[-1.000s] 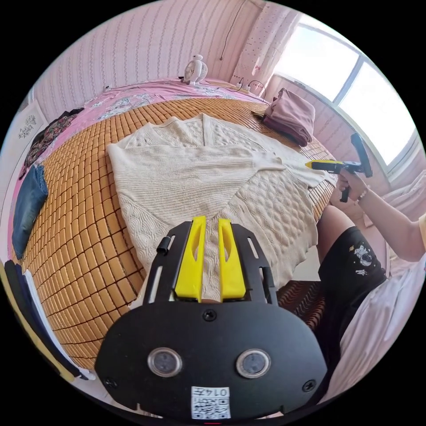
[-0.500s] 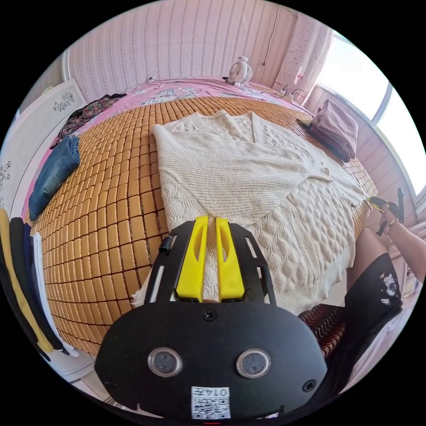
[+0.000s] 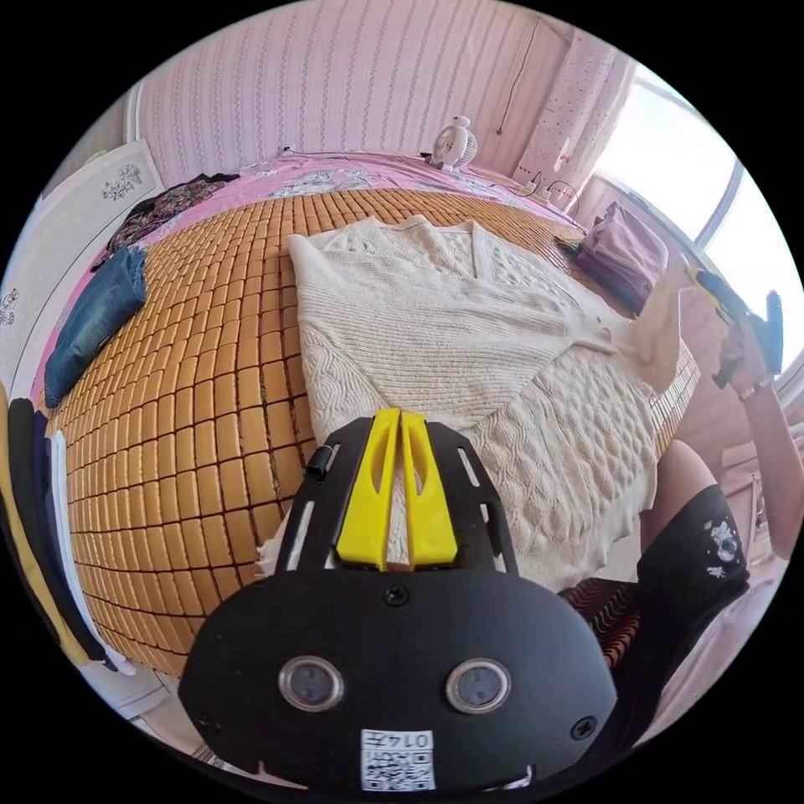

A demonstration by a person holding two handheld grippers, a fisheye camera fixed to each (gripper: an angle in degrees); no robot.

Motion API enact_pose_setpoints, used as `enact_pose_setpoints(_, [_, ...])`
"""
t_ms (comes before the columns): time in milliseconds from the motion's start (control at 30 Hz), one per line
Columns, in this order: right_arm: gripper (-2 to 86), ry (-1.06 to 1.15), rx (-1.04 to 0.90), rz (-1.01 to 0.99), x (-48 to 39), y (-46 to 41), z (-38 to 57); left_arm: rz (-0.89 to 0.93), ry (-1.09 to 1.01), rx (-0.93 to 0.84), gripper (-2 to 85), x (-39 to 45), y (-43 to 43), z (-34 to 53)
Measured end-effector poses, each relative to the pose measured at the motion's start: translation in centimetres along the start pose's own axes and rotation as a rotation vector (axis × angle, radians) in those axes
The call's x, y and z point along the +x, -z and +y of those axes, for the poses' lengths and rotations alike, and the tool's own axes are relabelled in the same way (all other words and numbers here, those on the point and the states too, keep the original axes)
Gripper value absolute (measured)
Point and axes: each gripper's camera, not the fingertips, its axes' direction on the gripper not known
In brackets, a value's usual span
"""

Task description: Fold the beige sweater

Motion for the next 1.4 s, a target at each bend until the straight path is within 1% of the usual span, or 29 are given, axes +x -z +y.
enact_pose_setpoints(33, [1.9, 0.066, 0.008, -0.117, -4.3, -1.1, -0.5, 0.015, 0.029, 0.008, -0.7, -0.4, 0.5, 0.0])
enact_pose_setpoints(67, [2.1, 0.088, 0.004, -0.176, -6.4, -1.7, -0.6, 0.023, 0.066, 0.032, -0.8, -0.9, 1.4, 0.1])
enact_pose_setpoints(133, [4.2, 0.180, -0.051, -0.397, -14.4, -5.3, 0.3, 0.043, 0.104, 0.102, -0.8, -1.8, 3.3, 0.4])
enact_pose_setpoints(167, [5.3, 0.207, -0.089, -0.423, -16.1, -6.5, 0.8, 0.044, 0.125, 0.142, -0.8, -2.6, 4.6, 0.7])
enact_pose_setpoints(233, [7.7, 0.276, -0.308, -0.458, -21.1, -12.3, 3.7, 0.039, 0.148, 0.171, -0.5, -3.9, 6.3, 1.0])
enact_pose_setpoints(300, [7.9, 0.311, -0.434, -0.475, -22.5, -14.8, 5.9, 0.038, 0.159, 0.169, 0.4, -5.4, 7.5, 1.3])
enact_pose_setpoints(333, [7.8, 0.345, -0.435, -0.486, -22.6, -14.8, 6.9, 0.039, 0.157, 0.157, 1.5, -6.3, 8.0, 1.4])
enact_pose_setpoints(433, [7.2, 0.411, -0.377, -0.430, -21.0, -13.0, 8.0, 0.040, 0.156, 0.127, 3.7, -8.2, 8.1, 1.7])
enact_pose_setpoints(500, [7.1, 0.425, -0.390, -0.395, -19.2, -12.3, 8.0, 0.052, 0.175, 0.123, 4.3, -9.2, 7.6, 1.8])
enact_pose_setpoints(567, [7.2, 0.415, -0.392, -0.341, -16.7, -11.8, 7.5, 0.101, 0.203, 0.124, 5.2, -10.4, 6.6, 0.9])
enact_pose_setpoints(667, [8.7, 0.425, -0.384, -0.206, -12.5, -11.6, 6.1, 0.151, 0.211, 0.147, 6.4, -12.1, 5.2, -1.7])
enact_pose_setpoints(733, [9.9, 0.370, -0.395, -0.102, -9.0, -12.4, 3.9, 0.169, 0.227, 0.131, 6.7, -13.6, 3.8, -3.9])
enact_pose_setpoints(767, [10.2, 0.352, -0.394, -0.080, -8.1, -12.6, 3.3, 0.185, 0.246, 0.119, 7.1, -14.7, 2.9, -5.5])
enact_pose_setpoints(933, [16.1, 0.158, -0.304, 0.103, -2.6, -15.6, -2.1, 0.161, 0.308, 0.130, 8.4, -17.6, 0.4, -11.7])
enact_pose_setpoints(1067, [15.8, 0.071, -0.378, 0.097, -0.4, -19.5, -3.6, 0.210, 0.325, 0.069, 9.6, -18.7, -2.4, -15.8])
enact_pose_setpoints(1167, [13.5, 0.052, -0.420, 0.127, 0.0, -22.3, -4.1, 0.197, 0.360, -0.017, 9.5, -18.9, -4.8, -17.5])
enact_pose_setpoints(1233, [8.6, 0.077, -0.470, 0.128, -0.6, -24.0, -4.5, 0.196, 0.359, -0.051, 7.8, -18.9, -6.2, -18.3])
enact_pose_setpoints(1267, [7.0, 0.081, -0.481, 0.119, -0.8, -24.3, -4.7, 0.202, 0.355, -0.056, 5.6, -18.9, -6.6, -18.7])
enact_pose_setpoints(1333, [2.2, 0.096, -0.494, 0.076, -1.4, -24.7, -5.6, 0.213, 0.364, -0.083, 3.1, -19.0, -7.0, -19.4])
enact_pose_setpoints(1400, [1.2, 0.079, -0.505, 0.030, -1.5, -24.7, -6.7, 0.202, 0.346, -0.059, 1.8, -18.9, -6.6, -20.0])
